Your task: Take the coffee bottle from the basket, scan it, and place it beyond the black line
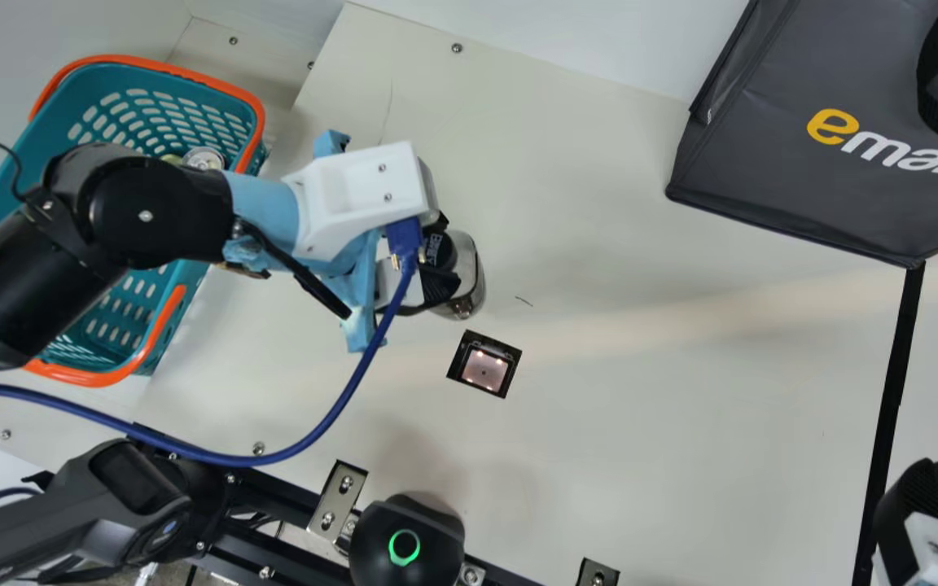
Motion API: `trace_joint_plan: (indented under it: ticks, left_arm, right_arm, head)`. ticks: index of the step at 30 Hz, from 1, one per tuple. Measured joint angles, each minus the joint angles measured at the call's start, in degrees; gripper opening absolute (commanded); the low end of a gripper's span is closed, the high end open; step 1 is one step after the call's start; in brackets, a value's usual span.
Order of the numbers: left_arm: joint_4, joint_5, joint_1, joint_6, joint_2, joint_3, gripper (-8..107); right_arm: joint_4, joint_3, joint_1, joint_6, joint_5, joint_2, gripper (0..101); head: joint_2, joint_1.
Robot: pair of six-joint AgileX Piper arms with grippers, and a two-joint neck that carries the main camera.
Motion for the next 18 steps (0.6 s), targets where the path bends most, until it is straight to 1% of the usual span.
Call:
trace_joint_plan:
  ticks: [8,18]
  left_arm:
    - [-1.67,0.23,-1.85,2.45,-0.35,1.90,10]
    - [-2.21,-0.24,-4.20,2.70,-1.51,3.96,10]
  right_arm:
    - [0.00,0.00,0.00,0.00,0.02,0.00,91]
    - [0.00,0.00,0.00,0.00,0.02,0.00,91]
  head:
    - [0.00,0.00]
    - [0.00,0.00]
